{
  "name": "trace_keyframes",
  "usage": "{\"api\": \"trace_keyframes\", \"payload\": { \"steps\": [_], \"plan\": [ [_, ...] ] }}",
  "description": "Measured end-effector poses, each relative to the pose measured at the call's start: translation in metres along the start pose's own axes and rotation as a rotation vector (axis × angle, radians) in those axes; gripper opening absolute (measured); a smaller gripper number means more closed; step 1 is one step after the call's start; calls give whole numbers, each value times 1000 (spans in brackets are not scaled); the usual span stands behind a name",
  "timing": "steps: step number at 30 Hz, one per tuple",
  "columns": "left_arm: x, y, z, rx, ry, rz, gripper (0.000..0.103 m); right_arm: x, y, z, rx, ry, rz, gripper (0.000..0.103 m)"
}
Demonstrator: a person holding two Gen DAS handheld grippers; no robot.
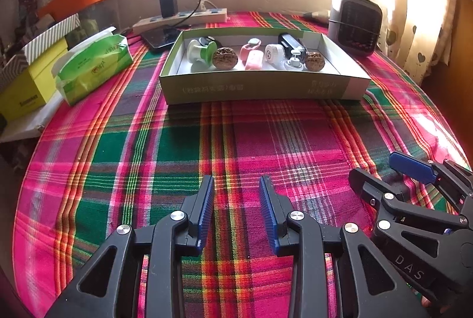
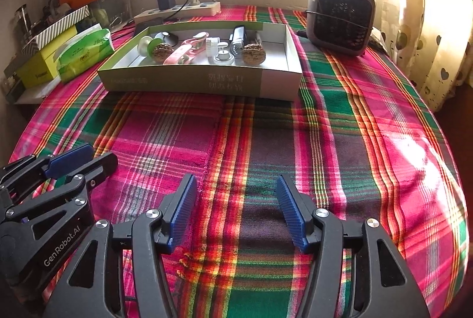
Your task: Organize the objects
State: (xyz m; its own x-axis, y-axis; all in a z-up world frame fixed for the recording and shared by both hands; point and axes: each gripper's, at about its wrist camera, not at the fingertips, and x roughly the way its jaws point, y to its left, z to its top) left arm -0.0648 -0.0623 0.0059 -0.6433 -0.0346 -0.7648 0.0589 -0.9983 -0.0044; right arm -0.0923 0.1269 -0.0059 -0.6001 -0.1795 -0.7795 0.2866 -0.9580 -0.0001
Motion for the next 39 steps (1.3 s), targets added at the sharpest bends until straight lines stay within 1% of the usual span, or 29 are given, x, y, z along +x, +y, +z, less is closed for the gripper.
{"api": "trace_keyframes", "payload": {
  "steps": [6,19,21,39],
  "plan": [
    [1,0,0,2,0,2,30,1,-2,0,14,5,-12,65],
    [0,0,0,1,0,0,30,2,-2,-1,14,6,-12,68],
    [0,-1,0,2,0,1,31,2,-1,-1,9,8,-10,70],
    [0,-1,-1,1,0,0,31,2,0,-1,8,9,-10,71]
  ]
}}
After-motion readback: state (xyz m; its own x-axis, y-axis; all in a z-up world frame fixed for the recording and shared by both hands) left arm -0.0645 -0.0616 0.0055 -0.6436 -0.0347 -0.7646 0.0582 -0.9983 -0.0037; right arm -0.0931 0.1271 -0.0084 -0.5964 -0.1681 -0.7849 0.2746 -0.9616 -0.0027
